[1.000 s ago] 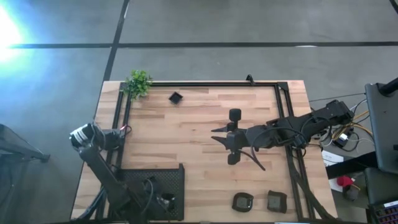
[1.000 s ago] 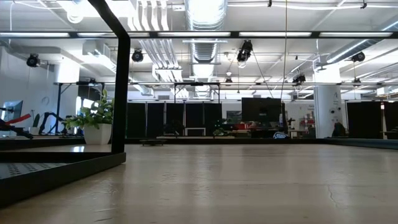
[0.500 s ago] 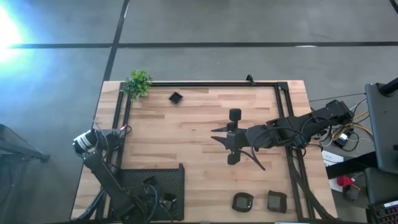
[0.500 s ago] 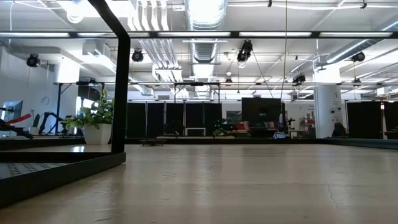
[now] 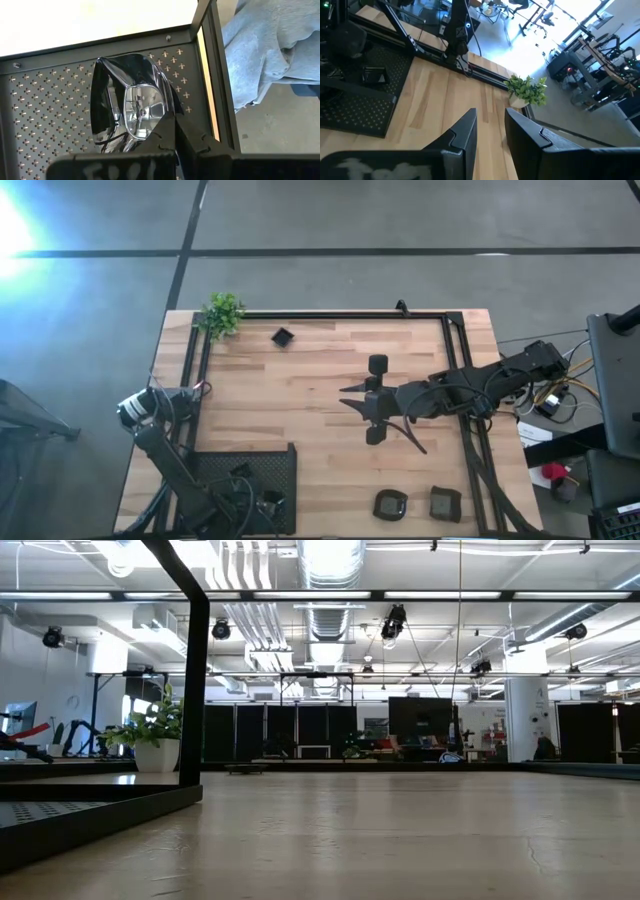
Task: Pick & Place Mini shaped plates
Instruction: Stack the leaf shaped plate on top of the leaf shaped plate on the shelf, then stack the square plate on top of the square plate on the shelf
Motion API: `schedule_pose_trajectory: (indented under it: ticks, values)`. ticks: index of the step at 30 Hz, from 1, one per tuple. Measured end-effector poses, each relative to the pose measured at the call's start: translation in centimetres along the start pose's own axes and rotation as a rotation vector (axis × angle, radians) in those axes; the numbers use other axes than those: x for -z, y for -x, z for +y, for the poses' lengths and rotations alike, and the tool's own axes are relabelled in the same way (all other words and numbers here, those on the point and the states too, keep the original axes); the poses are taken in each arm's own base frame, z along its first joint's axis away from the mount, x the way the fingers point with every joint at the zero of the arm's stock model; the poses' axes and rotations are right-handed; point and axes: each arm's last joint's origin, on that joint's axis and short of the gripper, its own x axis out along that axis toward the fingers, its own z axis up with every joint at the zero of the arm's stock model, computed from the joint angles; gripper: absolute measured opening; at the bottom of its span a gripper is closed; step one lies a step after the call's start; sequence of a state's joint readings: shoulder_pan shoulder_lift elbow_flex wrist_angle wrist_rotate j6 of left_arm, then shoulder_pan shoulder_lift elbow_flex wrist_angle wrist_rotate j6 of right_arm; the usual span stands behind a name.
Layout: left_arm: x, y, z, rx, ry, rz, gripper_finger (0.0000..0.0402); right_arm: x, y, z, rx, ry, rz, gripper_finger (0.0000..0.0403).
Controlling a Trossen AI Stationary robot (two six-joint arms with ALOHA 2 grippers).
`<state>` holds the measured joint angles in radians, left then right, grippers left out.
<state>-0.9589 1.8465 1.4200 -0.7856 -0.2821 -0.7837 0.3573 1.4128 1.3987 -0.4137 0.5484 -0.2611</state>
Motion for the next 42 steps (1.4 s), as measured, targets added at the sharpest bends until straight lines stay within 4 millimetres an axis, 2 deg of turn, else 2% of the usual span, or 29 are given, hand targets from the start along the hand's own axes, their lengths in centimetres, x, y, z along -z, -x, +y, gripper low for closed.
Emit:
schedule_pose_trajectory:
  ticks: [10,21,25,33,42]
  values:
    - [0.0,0.0,0.1,-0.004,0.006,-0.002,0.0007,0.0,0.0,0.0,-0.001,0.000,0.000,0.0095]
    - [-0.1,-0.1,0.2,-0.001,0.031,0.003,0.0063,-0.1,0.0,0.0,-0.001,-0.001,-0.002,0.0095]
    - [-0.2,0.2,0.3,0.014,0.003,0.043,0.0071,-0.1,0.0,0.0,-0.001,-0.001,-0.002,0.0095]
    - [-0.2,3.3,2.0,-0.029,0.093,0.063,0.0071,-0.1,0.0,0.0,-0.001,-0.007,-0.002,0.0095]
    - [-0.6,7.6,4.8,-0.233,0.110,-0.177,0.0071,0.0,0.0,0.0,-0.002,-0.065,-0.001,0.0095]
